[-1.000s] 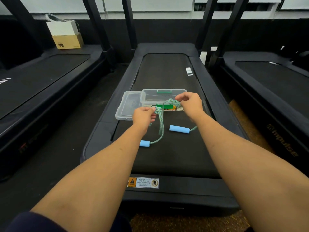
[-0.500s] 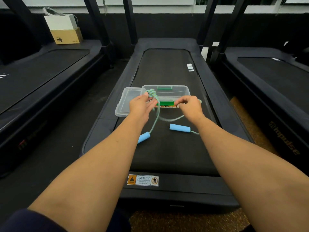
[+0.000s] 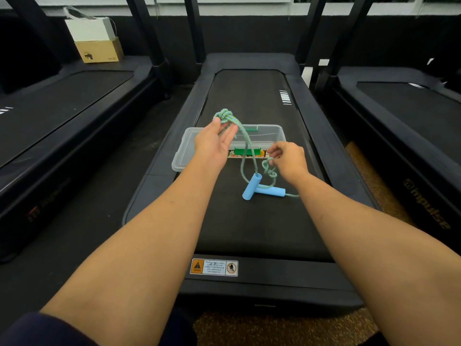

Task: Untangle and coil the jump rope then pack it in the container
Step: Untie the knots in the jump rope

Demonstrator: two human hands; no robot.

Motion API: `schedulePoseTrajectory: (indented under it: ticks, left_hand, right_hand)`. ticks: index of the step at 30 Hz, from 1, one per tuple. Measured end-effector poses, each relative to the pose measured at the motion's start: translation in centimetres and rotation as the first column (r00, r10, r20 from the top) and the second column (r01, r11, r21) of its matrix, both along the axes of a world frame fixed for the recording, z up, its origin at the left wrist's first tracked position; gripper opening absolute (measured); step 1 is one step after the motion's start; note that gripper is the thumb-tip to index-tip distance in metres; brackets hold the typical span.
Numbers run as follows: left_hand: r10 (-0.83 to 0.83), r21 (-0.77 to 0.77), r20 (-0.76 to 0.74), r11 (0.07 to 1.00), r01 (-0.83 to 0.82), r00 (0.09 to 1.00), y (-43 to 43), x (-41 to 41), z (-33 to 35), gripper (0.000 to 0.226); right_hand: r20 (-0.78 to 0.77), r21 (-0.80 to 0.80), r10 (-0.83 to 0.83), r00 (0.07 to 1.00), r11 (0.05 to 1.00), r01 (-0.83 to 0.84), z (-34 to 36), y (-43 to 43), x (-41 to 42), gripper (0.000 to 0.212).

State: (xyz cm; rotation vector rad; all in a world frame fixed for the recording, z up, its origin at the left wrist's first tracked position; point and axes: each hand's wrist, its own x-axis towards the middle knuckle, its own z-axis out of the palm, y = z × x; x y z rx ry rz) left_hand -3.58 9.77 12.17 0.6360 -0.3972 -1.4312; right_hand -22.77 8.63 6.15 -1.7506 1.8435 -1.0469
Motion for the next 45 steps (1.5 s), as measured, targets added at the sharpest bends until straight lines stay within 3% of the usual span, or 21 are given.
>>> schedulePoseTrajectory:
  ticks: [4,11,15,17,22,26,30,32,35,38,41,42,45]
  left_hand:
    - [0.001,0.049,0.077,0.999,-0.005,0.997,0.1,-0.2,-1.0,0.027]
    - [0.051,0.051,0.044,0.997,-0.053,0.998,-0.2,0.4,-0.8,0.026]
    - [0.042,0.006,0.128,0.999,-0.043,0.991,-0.5,0.1,-0.8,0.024]
    - [0.027,-0.012,0.183,1.0,-0.025,0.983,-0.7,-0.3,-1.1,0.028]
    - [0.004,-0.036,0.29,0.999,0.006,0.957,-0.9,-1.1,-1.4,0.024]
    - [-0.003,-0.01,0.439,1.0,0.008,0.899,-1.3,-1.3,-1.7,0.022]
    - [0.002,0.033,0.61,0.999,-0.028,0.792,-2.1,-1.6,-2.2,0.019]
    - [-0.01,0.065,0.613,0.997,-0.038,0.79,-2.3,-1.9,-2.6,0.021]
    - [-0.024,0.091,0.573,0.995,-0.034,0.819,-2.3,-2.1,-2.8,0.023]
    - [-0.009,0.1,0.525,0.994,-0.051,0.851,-2.1,-2.1,-2.6,0.02]
    - [0.03,0.075,0.535,0.994,-0.082,0.844,-2.0,-2.1,-2.6,0.017]
    - [0.043,0.065,0.574,0.993,-0.098,0.818,-2.0,-2.1,-2.8,0.019]
    - [0.058,0.043,0.676,0.992,-0.117,0.735,-1.8,-2.1,-3.2,0.022]
  right_hand:
    - [-0.12,0.092,0.046,0.992,0.995,-0.035,-0.1,-0.5,0.0,0.029]
    - [0.321,-0.033,0.044,0.946,0.999,-0.035,1.4,-0.7,-0.1,0.042]
    - [0.414,-0.199,0.197,0.889,0.972,-0.123,4.8,-0.8,0.8,0.021]
    - [0.374,-0.237,0.277,0.885,0.951,-0.198,6.4,-0.7,2.0,0.015]
    - [0.182,-0.266,0.327,0.927,0.924,-0.274,7.1,-0.5,4.3,0.031]
    - [-0.022,-0.268,0.284,0.959,0.922,-0.279,6.6,0.0,4.8,0.032]
    - [-0.095,-0.242,0.203,0.975,0.945,-0.22,6.0,-0.1,4.8,0.021]
    - [-0.029,-0.235,0.206,0.978,0.95,-0.207,5.6,-0.1,4.5,0.017]
    - [0.302,-0.186,0.271,0.914,0.957,-0.222,5.1,0.2,4.4,0.014]
    - [0.633,-0.132,0.324,0.703,0.94,-0.315,4.9,0.5,4.2,0.011]
    - [0.8,-0.047,0.281,0.53,0.91,-0.412,4.9,0.7,3.9,0.003]
    - [0.793,-0.021,0.275,0.543,0.904,-0.426,5.0,0.8,3.9,0.005]
    - [0.589,0.005,0.297,0.752,0.929,-0.37,5.5,0.9,4.0,0.012]
